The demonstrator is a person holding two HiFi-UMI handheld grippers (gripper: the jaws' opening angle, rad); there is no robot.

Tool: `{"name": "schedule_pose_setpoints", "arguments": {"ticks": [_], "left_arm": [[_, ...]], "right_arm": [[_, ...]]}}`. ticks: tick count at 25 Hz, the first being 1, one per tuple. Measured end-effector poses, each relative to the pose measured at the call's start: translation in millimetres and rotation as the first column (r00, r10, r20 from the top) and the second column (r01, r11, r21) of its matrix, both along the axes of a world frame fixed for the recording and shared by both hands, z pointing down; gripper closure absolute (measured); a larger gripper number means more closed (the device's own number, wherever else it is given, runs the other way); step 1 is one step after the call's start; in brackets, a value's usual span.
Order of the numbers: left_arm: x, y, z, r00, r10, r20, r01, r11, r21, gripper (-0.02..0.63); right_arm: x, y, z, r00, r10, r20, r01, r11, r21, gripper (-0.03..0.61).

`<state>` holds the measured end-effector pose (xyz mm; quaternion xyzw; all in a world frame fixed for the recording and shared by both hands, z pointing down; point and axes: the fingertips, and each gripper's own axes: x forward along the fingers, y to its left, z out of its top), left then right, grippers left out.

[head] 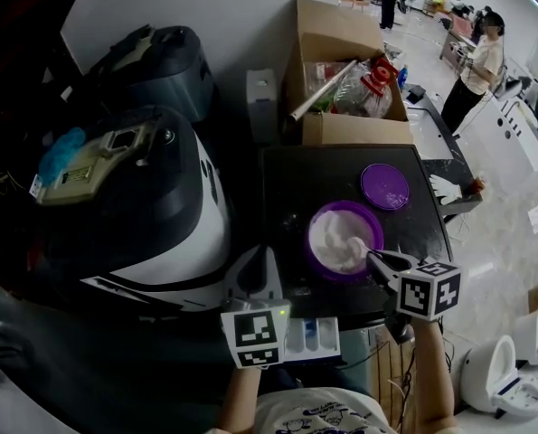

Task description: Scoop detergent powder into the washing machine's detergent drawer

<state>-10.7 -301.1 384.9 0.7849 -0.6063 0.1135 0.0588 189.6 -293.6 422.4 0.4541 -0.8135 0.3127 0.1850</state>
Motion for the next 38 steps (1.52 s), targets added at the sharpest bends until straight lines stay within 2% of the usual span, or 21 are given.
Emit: {"name": "schedule_pose_setpoints", "arguments": {"ticks": [4, 10, 15, 18, 19, 21, 23, 25, 30, 34, 36, 38], "left_arm": [[0.5, 0.2, -0.6, 1.0, 0.005, -0.004, -0.005, 1.0, 0.001, 0.609], [1.0, 0.4, -1.9, 1.0, 0.012, -0.008, -0.012, 1.0, 0.003, 0.609], [0.1, 2.2, -5.8, 1.0, 0.019, -0.007, -0.019, 1.0, 0.01, 0.609], [-0.5, 2.7, -6.9, 1.0, 0.023, -0.006, -0.023, 1.0, 0.013, 0.609], [-0.2, 2.7, -7.4, 1.0, 0.025, -0.006, -0.025, 1.0, 0.014, 0.609], [0.9, 2.5, -8.2, 1.0, 0.029, -0.005, -0.029, 0.999, 0.016, 0.609], [2.3, 2.6, -8.3, 0.999, 0.034, -0.004, -0.034, 0.999, 0.017, 0.609], [3.4, 2.9, -8.4, 0.999, 0.039, -0.003, -0.039, 0.999, 0.018, 0.609], [6.9, 3.9, -9.6, 0.998, 0.057, -0.003, -0.057, 0.998, 0.021, 0.609], [8.5, 4.6, -8.6, 0.998, 0.069, -0.003, -0.068, 0.997, 0.02, 0.609], [8.7, 4.8, -8.2, 0.997, 0.074, -0.003, -0.074, 0.997, 0.02, 0.609], [8.4, 5.4, -8.2, 0.997, 0.079, -0.002, -0.079, 0.997, 0.019, 0.609]], "right_arm": [[-4.9, -2.3, -3.0, 0.985, 0.076, 0.157, -0.075, 0.997, -0.018, 0.558], [-12.9, -1.8, -2.9, 0.92, 0.168, 0.355, -0.148, 0.986, -0.082, 0.558], [-18.8, 0.8, -9.0, 0.831, 0.24, 0.501, -0.196, 0.971, -0.14, 0.558], [-12.9, 3.9, -3.7, 0.782, 0.32, 0.536, -0.254, 0.947, -0.194, 0.558], [-13.7, 5.8, -4.1, 0.752, 0.35, 0.558, -0.27, 0.937, -0.223, 0.558], [-18.5, 9.6, -6.6, 0.671, 0.411, 0.617, -0.29, 0.912, -0.291, 0.558], [-13.6, 4.4, -6.9, 0.651, 0.375, 0.66, -0.29, 0.927, -0.24, 0.558], [-10.5, 1.9, -7.9, 0.612, 0.36, 0.704, -0.298, 0.93, -0.216, 0.558], [-11.9, 4.0, -7.0, 0.475, 0.404, 0.782, -0.317, 0.907, -0.276, 0.558], [-11.7, 6.1, -6.9, 0.336, 0.419, 0.844, -0.318, 0.893, -0.317, 0.558], [-11.1, 6.6, -5.1, 0.296, 0.423, 0.856, -0.32, 0.889, -0.329, 0.558], [-11.1, 7.4, -3.4, 0.283, 0.43, 0.858, -0.324, 0.884, -0.336, 0.558]]}}
